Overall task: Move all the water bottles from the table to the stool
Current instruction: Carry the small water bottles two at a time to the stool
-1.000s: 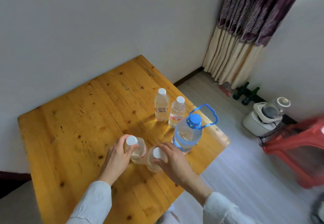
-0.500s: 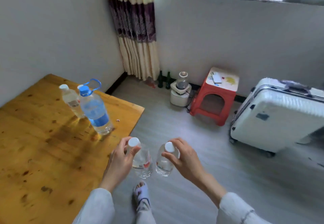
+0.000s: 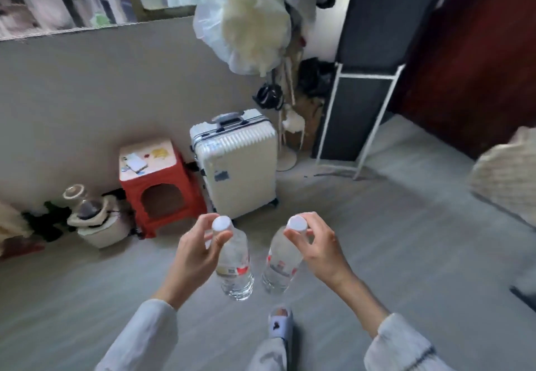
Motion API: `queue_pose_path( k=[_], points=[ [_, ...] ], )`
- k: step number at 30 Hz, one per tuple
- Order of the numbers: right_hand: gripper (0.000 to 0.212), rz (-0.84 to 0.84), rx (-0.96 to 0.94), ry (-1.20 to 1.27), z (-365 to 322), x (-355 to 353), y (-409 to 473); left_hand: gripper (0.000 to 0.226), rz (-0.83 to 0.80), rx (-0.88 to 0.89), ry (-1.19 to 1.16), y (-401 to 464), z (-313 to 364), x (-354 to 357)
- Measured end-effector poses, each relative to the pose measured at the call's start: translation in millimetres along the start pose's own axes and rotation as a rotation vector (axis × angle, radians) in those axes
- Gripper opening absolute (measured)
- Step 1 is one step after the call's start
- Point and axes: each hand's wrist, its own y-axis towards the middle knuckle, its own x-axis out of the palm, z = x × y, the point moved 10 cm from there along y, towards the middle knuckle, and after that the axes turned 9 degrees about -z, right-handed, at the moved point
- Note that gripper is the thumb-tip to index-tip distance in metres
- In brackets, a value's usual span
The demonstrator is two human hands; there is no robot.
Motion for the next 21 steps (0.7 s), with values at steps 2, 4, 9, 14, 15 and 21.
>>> queue_pose_path(
  k=[2,4,9,14,15,21],
  points=[
    [0.037,0.113,0.069,0.006,35,-57,6,0.013,-0.091,0.070,-0.008,48,29,49],
    [0.040,0.214,0.120,-0.015,65,-108,12,0.020,-0.166,0.141,-0.015,92,57,94],
    [0.029,0.338,0.237,-0.127,135,-230,36,0.012,-0.347,0.259,-0.084,195,131,211],
    [0.024,0.497,0.343,-0.206,182,-345,44,0.034,-0.535,0.372,-0.105,279,222,309],
    [0.023,0.535,0.371,-0.206,192,-368,43,0.038,-0.571,0.393,-0.103,293,239,330],
    [0.025,0.683,0.459,-0.207,245,-492,47,0.040,-0.683,0.493,-0.074,358,320,443]
  ],
)
